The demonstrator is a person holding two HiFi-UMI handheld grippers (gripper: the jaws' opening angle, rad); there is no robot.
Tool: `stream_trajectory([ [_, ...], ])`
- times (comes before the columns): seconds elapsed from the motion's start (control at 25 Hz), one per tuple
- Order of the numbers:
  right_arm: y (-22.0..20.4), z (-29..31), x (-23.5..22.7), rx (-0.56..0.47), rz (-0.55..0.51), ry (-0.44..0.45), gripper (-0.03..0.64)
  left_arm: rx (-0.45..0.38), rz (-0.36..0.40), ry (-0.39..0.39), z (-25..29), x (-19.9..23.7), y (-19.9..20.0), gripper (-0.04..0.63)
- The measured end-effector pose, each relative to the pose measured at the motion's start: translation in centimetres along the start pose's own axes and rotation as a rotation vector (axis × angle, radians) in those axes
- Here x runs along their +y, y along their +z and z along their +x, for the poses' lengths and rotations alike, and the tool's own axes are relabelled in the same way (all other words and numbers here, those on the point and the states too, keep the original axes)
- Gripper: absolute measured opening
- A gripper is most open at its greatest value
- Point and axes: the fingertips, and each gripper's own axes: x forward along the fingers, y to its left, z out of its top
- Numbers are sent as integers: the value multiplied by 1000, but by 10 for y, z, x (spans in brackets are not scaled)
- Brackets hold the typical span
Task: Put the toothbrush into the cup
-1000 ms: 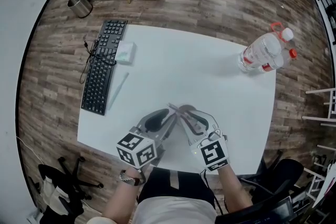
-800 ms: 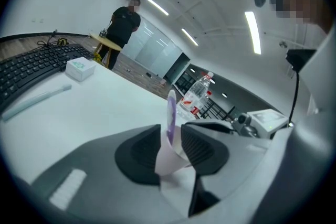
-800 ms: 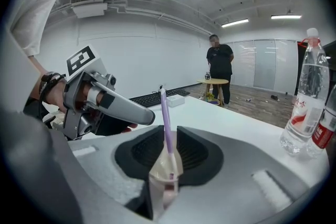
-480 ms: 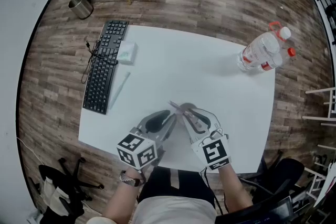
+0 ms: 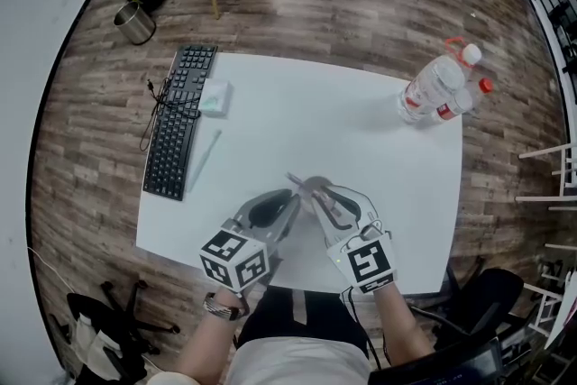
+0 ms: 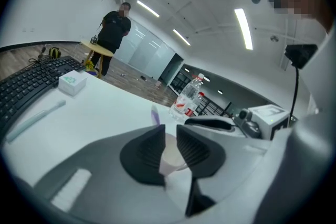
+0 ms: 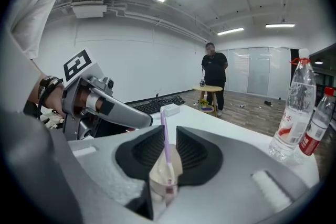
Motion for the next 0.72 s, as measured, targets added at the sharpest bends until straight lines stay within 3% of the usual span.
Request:
stream_trajectory([
  [0.72,29,-24,-3,-33,-72,-129,34,17,132,-46,-5,-21,17,19],
])
